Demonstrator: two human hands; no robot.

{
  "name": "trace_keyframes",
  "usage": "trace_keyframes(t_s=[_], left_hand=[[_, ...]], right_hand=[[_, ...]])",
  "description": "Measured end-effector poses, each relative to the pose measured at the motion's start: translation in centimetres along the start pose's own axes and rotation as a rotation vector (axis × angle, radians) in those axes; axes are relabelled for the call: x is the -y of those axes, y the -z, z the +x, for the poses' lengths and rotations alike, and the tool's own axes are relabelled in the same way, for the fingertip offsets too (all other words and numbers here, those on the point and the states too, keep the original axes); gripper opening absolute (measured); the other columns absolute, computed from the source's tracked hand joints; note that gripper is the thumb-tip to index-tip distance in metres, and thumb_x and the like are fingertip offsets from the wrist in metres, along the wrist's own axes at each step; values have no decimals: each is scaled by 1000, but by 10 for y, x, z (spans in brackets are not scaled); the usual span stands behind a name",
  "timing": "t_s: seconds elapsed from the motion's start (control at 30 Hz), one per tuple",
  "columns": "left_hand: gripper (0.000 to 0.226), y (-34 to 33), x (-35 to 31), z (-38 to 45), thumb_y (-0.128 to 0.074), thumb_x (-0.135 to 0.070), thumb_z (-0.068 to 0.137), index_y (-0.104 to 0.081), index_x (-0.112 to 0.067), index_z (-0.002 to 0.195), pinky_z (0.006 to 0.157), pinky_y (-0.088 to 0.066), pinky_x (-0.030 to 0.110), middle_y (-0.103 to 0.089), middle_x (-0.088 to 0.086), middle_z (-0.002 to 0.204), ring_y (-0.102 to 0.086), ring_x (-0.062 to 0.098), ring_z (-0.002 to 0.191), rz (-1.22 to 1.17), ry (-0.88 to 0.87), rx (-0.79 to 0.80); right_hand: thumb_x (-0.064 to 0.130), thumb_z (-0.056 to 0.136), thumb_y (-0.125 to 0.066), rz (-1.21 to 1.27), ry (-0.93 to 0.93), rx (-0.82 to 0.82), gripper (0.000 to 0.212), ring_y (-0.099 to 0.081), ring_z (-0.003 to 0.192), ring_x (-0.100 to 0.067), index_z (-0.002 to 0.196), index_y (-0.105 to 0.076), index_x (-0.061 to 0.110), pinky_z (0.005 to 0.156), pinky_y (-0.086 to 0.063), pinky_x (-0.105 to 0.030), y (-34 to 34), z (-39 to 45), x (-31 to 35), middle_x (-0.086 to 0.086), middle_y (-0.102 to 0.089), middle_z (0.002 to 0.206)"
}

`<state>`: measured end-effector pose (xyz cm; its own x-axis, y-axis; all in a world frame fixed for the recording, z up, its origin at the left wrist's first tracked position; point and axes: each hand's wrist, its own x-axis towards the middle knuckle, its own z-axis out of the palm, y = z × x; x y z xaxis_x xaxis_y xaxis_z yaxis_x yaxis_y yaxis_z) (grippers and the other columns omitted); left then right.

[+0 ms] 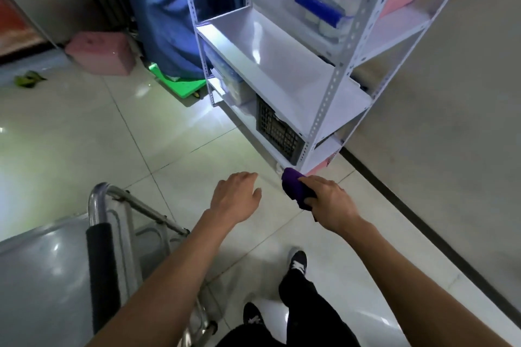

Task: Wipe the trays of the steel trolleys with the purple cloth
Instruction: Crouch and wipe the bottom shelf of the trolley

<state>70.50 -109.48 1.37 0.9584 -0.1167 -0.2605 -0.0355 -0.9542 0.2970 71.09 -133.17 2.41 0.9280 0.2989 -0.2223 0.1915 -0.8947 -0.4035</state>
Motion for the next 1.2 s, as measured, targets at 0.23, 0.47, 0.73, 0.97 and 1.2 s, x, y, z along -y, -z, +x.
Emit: trace_keyframes(t_s=[0.23, 0.47, 0.73, 0.97, 1.2], left_hand=[[51, 37, 20, 103, -40, -41, 103, -39, -21, 151, 106, -43, 43, -50, 1, 149, -47, 22, 134, 78, 154, 16], [52, 73, 68, 147, -37, -41, 104, -35, -23, 153, 112, -35, 43, -43, 1, 155, -39, 22, 140, 32, 367, -20], [50, 96, 192, 159, -40, -41, 104, -40, -22, 150, 108, -39, 43, -49, 1, 149, -47, 22, 133, -138, 676, -75], [49, 130, 308, 166, -41, -41, 103, -42, -22, 148, 106, -41, 42, -52, 1, 146, -50, 22, 131, -250, 831, -180], [43, 182, 402, 148, -43, -39, 102, -51, -18, 138, 100, -43, 43, -59, 2, 135, -55, 24, 122, -233, 953, -289]], right_hand=[[13, 92, -58, 60, 158, 72, 45, -56, 109, -24, 134, -53, 27, 90, -49, -43, 26, 147, -8, 5, -58, 127], [11, 91, -59, 48, 341, 171, 51, -55, 113, -27, 140, -50, 20, 95, -49, -45, 40, 271, 40, -2, -58, 131], [13, 90, -59, -19, 553, 350, 51, -59, 110, -23, 139, -51, 25, 91, -49, -43, -3, 396, 159, 5, -60, 128], [10, 88, -57, -105, 665, 443, 51, -61, 102, -21, 136, -53, 28, 86, -52, -42, -27, 480, 271, 8, -61, 125], [11, 85, -58, -152, 845, 419, 51, -59, 104, -25, 133, -55, 29, 85, -51, -43, -43, 537, 404, 8, -61, 121]])
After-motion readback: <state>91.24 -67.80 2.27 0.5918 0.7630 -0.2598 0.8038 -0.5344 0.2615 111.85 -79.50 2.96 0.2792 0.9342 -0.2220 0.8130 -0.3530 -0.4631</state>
